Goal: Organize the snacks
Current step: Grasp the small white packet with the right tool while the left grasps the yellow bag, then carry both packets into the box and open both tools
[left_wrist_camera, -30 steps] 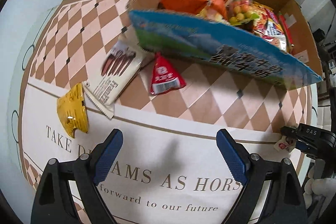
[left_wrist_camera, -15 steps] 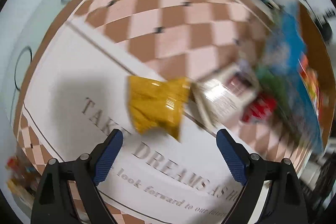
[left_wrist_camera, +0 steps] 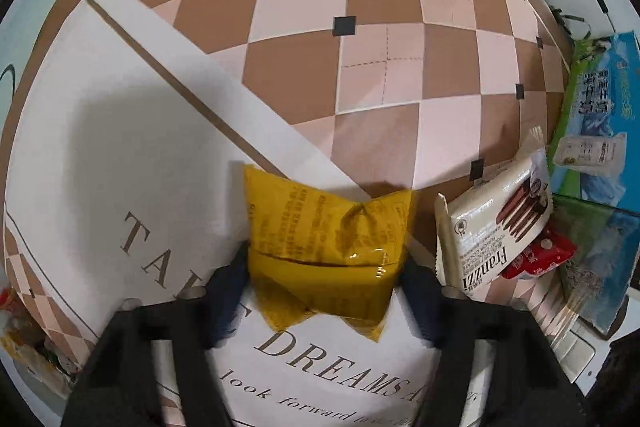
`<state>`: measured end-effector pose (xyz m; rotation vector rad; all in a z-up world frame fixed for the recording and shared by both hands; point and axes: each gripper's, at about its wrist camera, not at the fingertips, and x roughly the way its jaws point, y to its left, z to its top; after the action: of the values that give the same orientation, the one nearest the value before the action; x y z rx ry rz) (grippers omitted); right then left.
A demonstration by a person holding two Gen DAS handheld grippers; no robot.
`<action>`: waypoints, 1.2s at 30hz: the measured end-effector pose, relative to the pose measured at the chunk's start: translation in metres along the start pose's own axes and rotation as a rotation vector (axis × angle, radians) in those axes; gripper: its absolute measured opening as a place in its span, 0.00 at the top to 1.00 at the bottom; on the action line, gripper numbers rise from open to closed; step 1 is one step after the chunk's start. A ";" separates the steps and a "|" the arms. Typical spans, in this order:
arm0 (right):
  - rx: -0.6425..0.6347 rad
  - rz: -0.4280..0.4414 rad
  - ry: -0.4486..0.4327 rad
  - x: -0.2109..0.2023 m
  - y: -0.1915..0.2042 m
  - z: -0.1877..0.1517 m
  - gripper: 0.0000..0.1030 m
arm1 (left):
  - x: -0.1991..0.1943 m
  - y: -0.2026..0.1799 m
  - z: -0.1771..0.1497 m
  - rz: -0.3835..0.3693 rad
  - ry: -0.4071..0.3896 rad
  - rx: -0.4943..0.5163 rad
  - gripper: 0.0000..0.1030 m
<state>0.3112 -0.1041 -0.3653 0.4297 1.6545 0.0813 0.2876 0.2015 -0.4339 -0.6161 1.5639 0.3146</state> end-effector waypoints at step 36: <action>-0.015 0.070 -0.226 -0.149 -0.021 0.101 0.47 | -0.099 -0.271 0.006 -0.046 -0.050 0.558 0.47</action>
<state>0.4143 -0.1916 -0.2454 0.4678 1.4161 0.0934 0.4425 0.0034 -0.2927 -0.2047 1.4969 -0.1433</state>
